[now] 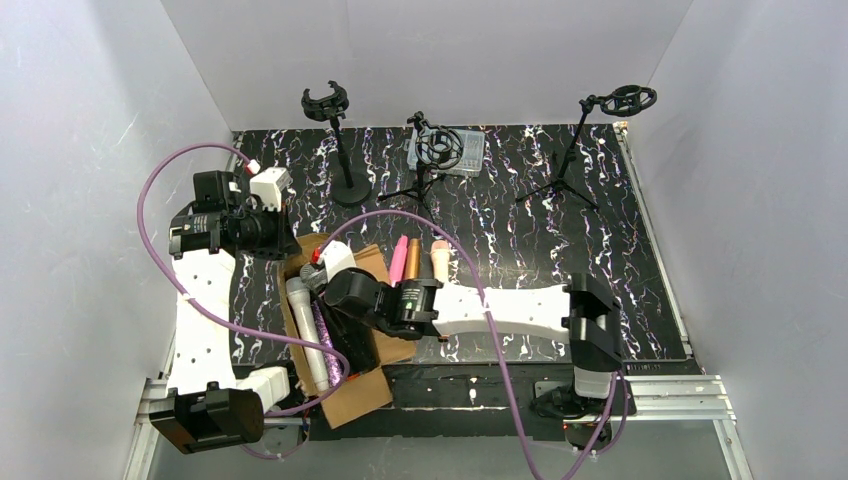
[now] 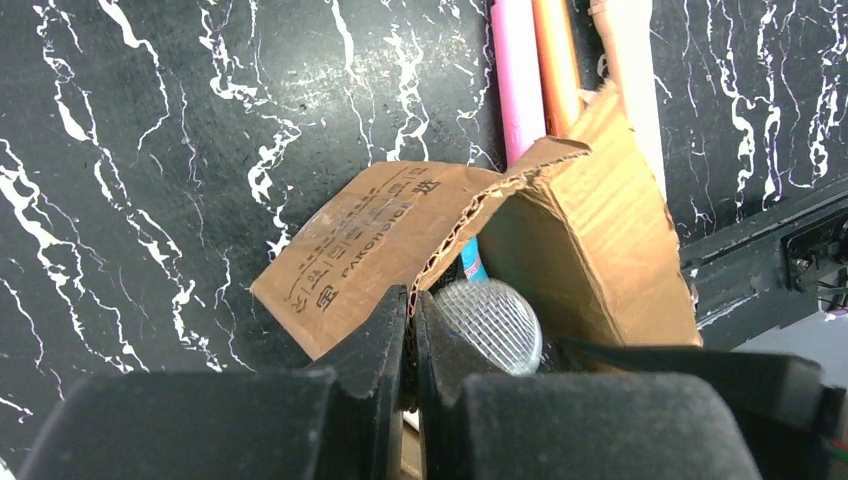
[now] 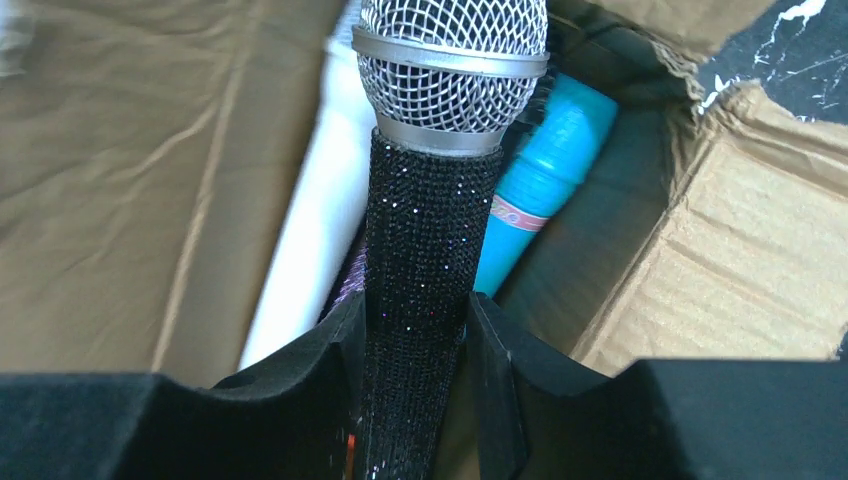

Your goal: Attach the microphones to the stand

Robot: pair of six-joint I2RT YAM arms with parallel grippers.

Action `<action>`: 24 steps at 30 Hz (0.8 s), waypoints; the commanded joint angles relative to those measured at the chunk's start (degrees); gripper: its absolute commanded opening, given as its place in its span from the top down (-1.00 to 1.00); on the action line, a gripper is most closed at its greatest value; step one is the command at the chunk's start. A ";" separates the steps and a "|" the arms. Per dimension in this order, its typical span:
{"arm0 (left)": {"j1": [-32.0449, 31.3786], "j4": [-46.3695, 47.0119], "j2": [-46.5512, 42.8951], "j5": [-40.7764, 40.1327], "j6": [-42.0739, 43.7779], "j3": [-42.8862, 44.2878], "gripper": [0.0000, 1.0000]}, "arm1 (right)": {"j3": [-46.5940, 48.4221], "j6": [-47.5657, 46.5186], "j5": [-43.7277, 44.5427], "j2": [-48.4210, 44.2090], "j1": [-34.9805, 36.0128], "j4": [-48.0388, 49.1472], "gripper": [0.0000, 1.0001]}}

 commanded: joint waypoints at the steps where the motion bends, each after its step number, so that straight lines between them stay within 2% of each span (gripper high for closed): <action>1: -0.26 0.70 -1.73 3.32 -0.25 -0.29 1.00 | -1.62 -0.92 -0.06 -6.70 0.53 6.54 0.97; 10: -0.23 0.99 -1.17 3.39 -0.72 -0.18 1.00 | -7.48 0.29 -0.49 -10.91 0.51 6.98 0.97; 15: -0.27 1.15 -1.02 3.06 -0.59 -0.02 1.00 | -8.09 -0.39 4.18 -16.76 -0.80 4.35 0.97; 19: -0.23 1.14 -0.77 3.19 -0.77 0.67 1.00 | -7.62 -0.65 4.61 -22.39 -5.72 -0.26 0.97; 24: -0.25 1.11 -0.70 3.30 -1.07 1.00 1.00 | -13.48 1.66 0.22 -29.78 -16.79 -3.78 0.97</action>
